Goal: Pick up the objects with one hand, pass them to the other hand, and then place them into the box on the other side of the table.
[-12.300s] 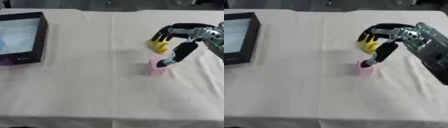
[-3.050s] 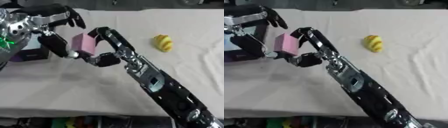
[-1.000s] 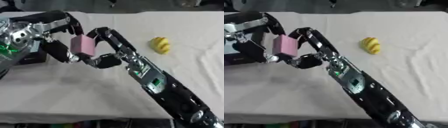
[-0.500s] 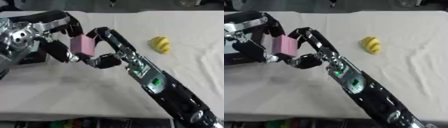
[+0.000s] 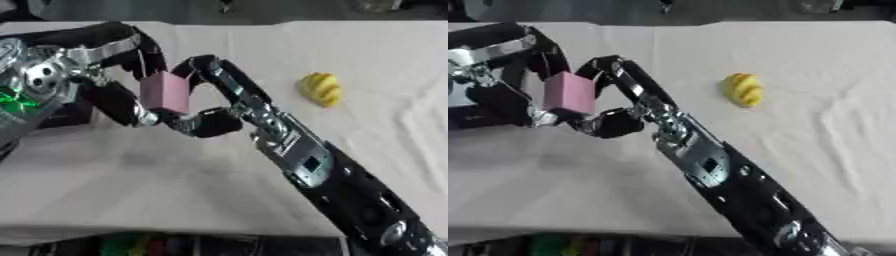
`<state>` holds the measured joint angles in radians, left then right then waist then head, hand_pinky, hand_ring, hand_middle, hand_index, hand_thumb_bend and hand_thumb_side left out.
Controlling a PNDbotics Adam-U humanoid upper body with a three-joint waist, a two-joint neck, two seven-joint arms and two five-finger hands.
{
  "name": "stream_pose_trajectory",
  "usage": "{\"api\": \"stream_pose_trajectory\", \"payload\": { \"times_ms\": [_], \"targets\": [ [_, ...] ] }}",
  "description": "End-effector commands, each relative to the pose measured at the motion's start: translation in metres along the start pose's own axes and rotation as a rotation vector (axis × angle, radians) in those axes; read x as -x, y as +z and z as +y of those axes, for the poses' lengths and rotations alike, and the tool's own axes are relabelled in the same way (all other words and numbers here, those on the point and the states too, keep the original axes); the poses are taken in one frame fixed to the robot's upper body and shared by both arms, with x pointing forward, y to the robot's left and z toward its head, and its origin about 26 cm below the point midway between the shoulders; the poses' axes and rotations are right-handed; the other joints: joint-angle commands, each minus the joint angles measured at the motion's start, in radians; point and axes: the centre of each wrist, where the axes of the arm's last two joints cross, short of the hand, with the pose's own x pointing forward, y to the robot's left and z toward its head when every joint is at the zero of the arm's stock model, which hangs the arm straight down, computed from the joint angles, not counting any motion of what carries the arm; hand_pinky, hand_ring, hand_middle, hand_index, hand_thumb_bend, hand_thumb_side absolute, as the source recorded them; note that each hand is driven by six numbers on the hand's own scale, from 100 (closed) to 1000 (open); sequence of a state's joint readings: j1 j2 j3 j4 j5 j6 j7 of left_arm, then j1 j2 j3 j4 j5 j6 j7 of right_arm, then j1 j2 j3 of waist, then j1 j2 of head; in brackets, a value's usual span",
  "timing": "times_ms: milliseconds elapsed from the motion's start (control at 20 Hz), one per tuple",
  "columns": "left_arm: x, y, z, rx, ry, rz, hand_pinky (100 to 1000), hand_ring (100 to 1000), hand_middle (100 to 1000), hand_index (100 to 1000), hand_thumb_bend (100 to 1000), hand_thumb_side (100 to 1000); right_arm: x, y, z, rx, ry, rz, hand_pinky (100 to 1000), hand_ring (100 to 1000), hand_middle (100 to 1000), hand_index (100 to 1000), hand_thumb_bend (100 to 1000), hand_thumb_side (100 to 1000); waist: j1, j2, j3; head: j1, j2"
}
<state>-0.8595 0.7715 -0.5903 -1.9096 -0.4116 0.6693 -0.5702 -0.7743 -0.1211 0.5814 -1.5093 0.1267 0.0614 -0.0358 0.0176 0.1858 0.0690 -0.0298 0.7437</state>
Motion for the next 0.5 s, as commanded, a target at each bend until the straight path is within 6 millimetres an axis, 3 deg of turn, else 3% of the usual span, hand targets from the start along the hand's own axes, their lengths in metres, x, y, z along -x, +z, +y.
{"api": "stream_pose_trajectory", "payload": {
  "times_ms": [50, 500],
  "targets": [
    [0.0011, 0.0035, 0.0082, 0.041, 0.014, 0.082, 720, 577, 441, 465, 320, 100, -0.0175, -0.0048, -0.0007, -0.006, 0.005, -0.072, 758, 564, 564, 564, 538, 100, 0.012, -0.002, 0.0, -0.001, -0.01],
    [0.0031, 0.0066, 0.0105, 0.056, 0.006, 0.079, 713, 581, 462, 509, 394, 100, -0.0187, -0.0044, -0.0031, -0.021, 0.044, -0.101, 766, 603, 616, 626, 645, 178, 0.013, -0.002, -0.001, 0.0, -0.012]
  ]
}}
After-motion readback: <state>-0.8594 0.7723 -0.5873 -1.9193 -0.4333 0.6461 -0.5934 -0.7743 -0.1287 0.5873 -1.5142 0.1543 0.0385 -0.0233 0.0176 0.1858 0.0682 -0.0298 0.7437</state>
